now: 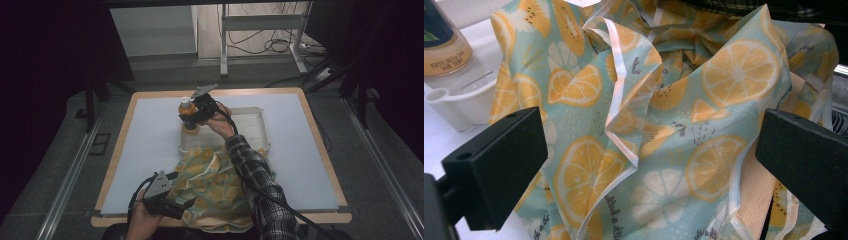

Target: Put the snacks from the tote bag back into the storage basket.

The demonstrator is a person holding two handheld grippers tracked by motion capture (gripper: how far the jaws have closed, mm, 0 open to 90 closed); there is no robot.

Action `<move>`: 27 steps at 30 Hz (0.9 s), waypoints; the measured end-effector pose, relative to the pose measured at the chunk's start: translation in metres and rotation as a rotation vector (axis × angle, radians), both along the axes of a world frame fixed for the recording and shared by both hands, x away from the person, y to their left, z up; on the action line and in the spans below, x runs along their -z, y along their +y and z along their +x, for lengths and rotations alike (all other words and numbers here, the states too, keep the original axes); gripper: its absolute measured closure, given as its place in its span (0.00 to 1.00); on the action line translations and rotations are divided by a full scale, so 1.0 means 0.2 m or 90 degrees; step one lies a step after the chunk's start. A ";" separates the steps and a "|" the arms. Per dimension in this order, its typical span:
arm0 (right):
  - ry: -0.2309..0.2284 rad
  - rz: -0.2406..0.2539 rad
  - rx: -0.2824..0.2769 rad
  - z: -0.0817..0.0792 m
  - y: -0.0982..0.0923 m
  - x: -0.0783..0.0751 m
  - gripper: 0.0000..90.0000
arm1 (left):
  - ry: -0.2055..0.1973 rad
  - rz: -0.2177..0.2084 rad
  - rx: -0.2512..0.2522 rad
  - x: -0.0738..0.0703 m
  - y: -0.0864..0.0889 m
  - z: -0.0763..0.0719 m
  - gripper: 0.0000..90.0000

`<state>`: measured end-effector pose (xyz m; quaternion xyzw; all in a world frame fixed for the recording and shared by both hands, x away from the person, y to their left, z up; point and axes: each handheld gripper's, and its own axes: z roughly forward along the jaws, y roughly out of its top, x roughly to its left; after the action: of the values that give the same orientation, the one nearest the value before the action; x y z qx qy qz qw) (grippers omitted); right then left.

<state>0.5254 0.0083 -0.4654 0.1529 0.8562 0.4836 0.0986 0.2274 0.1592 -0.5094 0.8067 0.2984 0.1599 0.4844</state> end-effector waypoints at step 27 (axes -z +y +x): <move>0.018 0.004 0.014 0.02 0.01 0.02 0.32 | 0.001 0.002 0.001 0.00 0.00 0.00 0.00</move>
<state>0.5303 0.0103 -0.4698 0.1696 0.8540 0.4832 0.0916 0.2274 0.1586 -0.5098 0.8075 0.2980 0.1597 0.4834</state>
